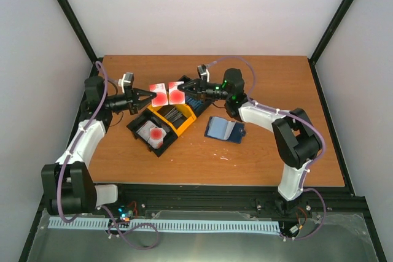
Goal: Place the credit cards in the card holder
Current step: Place the credit card at the center of the board.
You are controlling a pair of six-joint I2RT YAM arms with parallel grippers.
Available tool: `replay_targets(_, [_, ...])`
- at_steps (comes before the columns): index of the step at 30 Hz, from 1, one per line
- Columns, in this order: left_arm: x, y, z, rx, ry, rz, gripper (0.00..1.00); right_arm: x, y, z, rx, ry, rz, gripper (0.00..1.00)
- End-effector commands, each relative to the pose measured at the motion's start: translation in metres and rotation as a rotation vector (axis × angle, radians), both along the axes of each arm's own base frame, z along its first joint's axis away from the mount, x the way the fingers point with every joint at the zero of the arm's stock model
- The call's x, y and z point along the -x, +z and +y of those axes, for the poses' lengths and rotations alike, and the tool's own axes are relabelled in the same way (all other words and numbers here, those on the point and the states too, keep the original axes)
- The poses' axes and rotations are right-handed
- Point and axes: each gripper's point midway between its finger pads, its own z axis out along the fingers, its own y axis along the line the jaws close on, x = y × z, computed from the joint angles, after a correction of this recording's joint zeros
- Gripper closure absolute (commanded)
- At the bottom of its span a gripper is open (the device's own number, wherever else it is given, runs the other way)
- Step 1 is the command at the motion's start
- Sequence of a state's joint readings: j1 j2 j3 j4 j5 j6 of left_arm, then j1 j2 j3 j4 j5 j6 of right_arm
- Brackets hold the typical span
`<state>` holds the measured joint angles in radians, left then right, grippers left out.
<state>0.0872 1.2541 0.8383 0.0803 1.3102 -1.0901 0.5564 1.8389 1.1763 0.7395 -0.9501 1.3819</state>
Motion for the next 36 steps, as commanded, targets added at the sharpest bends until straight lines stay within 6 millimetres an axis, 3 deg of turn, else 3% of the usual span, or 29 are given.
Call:
replay_targets(1, [-0.007, 0.009, 0.003, -0.018, 0.011, -0.022, 0.99, 0.003, 0.001, 0.006, -0.017, 0.016, -0.017, 0.97])
replay_targets(5, [-0.01, -0.005, 0.005, -0.089, 0.018, -0.021, 0.99, -0.003, -0.003, -0.004, 0.01, -0.02, -0.015, 0.97])
replay_targets(8, [-0.015, -0.036, 0.016, -0.279, 0.079, -0.022, 0.99, -0.011, -0.014, -0.019, 0.062, -0.069, -0.011, 0.97])
replay_targets(13, [-0.001, -0.094, 0.031, -0.611, 0.06, 0.059, 0.99, -0.011, -0.032, -0.036, 0.158, -0.104, -0.029, 0.97])
replay_targets(16, [0.008, -0.113, 0.032, -0.727, 0.056, 0.117, 0.99, -0.01, -0.038, -0.038, 0.185, -0.113, -0.025, 0.97])
replay_targets(20, [0.02, -0.135, 0.053, -0.884, 0.1, 0.229, 0.99, -0.01, -0.039, -0.041, 0.195, -0.127, -0.022, 0.97])
replay_targets(23, [0.026, -0.139, 0.053, -0.89, 0.091, 0.244, 0.99, -0.01, -0.042, -0.042, 0.21, -0.135, -0.022, 0.97])
replay_targets(29, [0.032, -0.159, 0.035, -0.811, 0.024, 0.289, 0.99, -0.008, -0.046, -0.045, 0.221, -0.151, -0.009, 0.97])
replay_targets(36, [0.031, -0.179, 0.03, -0.794, -0.002, 0.31, 0.99, -0.003, -0.048, -0.051, 0.228, -0.171, -0.003, 0.97])
